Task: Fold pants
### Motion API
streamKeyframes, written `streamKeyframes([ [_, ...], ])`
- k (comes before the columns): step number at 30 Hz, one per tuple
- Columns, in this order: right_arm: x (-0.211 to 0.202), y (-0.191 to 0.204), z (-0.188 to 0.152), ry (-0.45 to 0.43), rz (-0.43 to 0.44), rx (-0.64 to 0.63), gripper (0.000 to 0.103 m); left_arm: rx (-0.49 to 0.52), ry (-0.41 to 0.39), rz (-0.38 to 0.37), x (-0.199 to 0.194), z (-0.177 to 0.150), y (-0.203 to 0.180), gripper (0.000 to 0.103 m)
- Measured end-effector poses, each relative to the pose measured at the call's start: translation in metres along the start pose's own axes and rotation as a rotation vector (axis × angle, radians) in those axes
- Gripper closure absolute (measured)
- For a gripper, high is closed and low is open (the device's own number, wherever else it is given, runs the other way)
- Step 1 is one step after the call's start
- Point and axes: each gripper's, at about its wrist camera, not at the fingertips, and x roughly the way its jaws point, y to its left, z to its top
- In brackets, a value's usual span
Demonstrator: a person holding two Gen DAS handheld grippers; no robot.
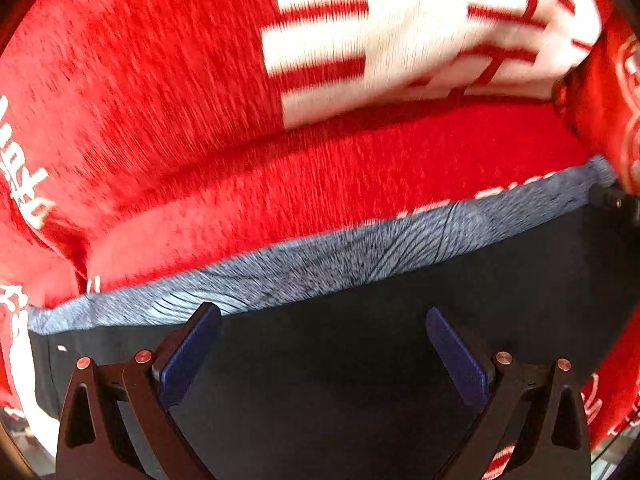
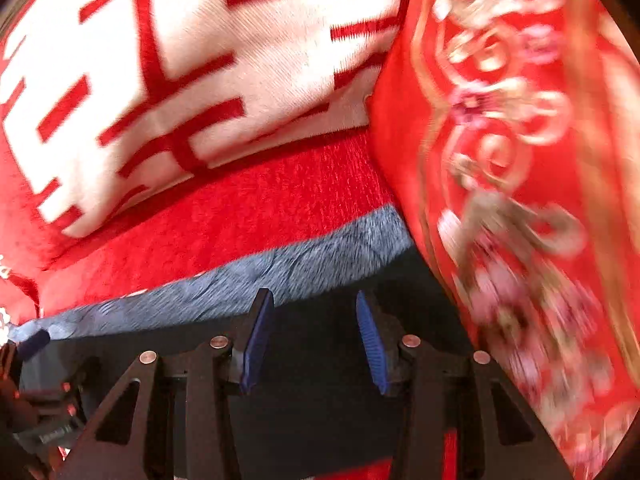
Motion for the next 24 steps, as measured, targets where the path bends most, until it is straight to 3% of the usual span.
streamKeyframes([
  [2,0.018,-0.008,0.003,0.032,-0.012,-0.007,0.059,-0.020,0.015,-0.006,0.007,-0.004,0.000,0.000],
  [7,0.015,0.002,-0.003,-0.016,-0.061,-0.159,0.059,-0.057,0.009,-0.029,0.010,-0.007,0.007,0.000],
  [11,0.003,0.000,-0.008,0.020,-0.056,-0.102,0.056,-0.056,0.020,-0.021,0.010,-0.006,0.007,0.000],
  [18,-0.039,0.009,-0.057,0.044,0.053,-0.052,0.056,-0.065,0.028,-0.024,0.012,-0.007,0.009,0.000],
  [24,-0.024,0.010,-0.088,0.087,0.051,-0.030,0.057,-0.058,0.031,-0.019,0.013,-0.007,0.007,0.000],
])
